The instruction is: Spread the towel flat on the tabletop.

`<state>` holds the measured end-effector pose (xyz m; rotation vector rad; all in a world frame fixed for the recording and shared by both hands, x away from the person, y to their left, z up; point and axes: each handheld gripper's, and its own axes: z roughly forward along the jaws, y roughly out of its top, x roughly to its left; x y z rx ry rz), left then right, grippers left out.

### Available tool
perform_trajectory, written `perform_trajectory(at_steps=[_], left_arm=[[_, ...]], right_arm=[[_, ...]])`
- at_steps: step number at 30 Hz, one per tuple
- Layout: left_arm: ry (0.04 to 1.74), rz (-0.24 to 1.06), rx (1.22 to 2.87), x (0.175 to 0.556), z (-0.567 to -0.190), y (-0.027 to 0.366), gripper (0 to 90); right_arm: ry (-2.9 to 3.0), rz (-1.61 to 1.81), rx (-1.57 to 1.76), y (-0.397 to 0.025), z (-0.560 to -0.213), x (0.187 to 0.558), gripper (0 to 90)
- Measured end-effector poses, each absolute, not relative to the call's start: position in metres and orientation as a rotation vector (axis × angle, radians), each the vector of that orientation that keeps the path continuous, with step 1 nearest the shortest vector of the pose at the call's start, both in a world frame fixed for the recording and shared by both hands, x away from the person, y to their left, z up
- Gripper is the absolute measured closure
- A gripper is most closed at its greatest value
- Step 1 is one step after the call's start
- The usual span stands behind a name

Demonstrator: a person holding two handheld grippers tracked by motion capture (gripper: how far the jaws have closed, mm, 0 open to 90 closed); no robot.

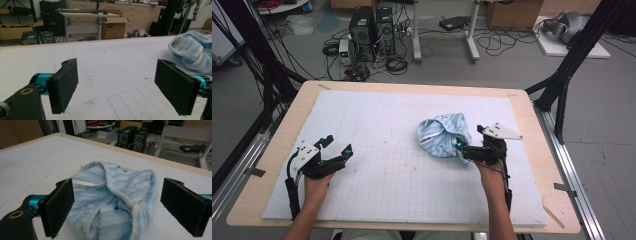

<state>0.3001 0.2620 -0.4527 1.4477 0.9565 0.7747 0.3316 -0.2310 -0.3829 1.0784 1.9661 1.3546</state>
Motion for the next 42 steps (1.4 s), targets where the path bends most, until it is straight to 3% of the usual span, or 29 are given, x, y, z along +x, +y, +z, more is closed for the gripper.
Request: perform_trajectory(at_steps=[16, 31, 33, 34, 35, 36, 37, 38, 42], left_arm=[[0.955, 0.774, 1.45, 0.3, -0.453, 0.262, 20.1], [0.954, 0.773, 1.449, 0.3, -0.453, 0.262, 20.1], [0.954, 0.774, 1.449, 0.3, -0.453, 0.262, 20.1], [0.952, 0.774, 1.451, 0.3, -0.453, 0.262, 20.1], [0.952, 0.774, 1.45, 0.3, -0.453, 0.261, 20.1], [0.952, 0.774, 1.45, 0.3, -0.453, 0.261, 20.1], [0.952, 0.774, 1.45, 0.3, -0.453, 0.262, 20.1], [0.954, 0.774, 1.449, 0.3, -0.453, 0.262, 20.1], [0.955, 0.777, 1.45, 0.3, -0.453, 0.262, 20.3]], right_arm=[[2.171, 1.057, 1.101, -0.17, -0.401, 0.4, 10.9], [2.266, 0.819, 1.265, -0.17, -0.438, 0.424, 13.2], [2.285, 0.859, 1.303, -0.174, -0.439, 0.426, 23.3], [2.285, 0.859, 1.303, -0.174, -0.439, 0.426, 23.3], [2.296, 0.883, 1.309, -0.177, -0.437, 0.425, 38.0], [2.296, 0.883, 1.309, -0.177, -0.437, 0.425, 38.0], [2.3, 0.912, 1.337, -0.178, -0.436, 0.425, 50.4], [2.304, 0.925, 1.34, -0.178, -0.435, 0.424, 56.7], [2.306, 0.97, 1.325, -0.176, -0.432, 0.421, 67.1]])
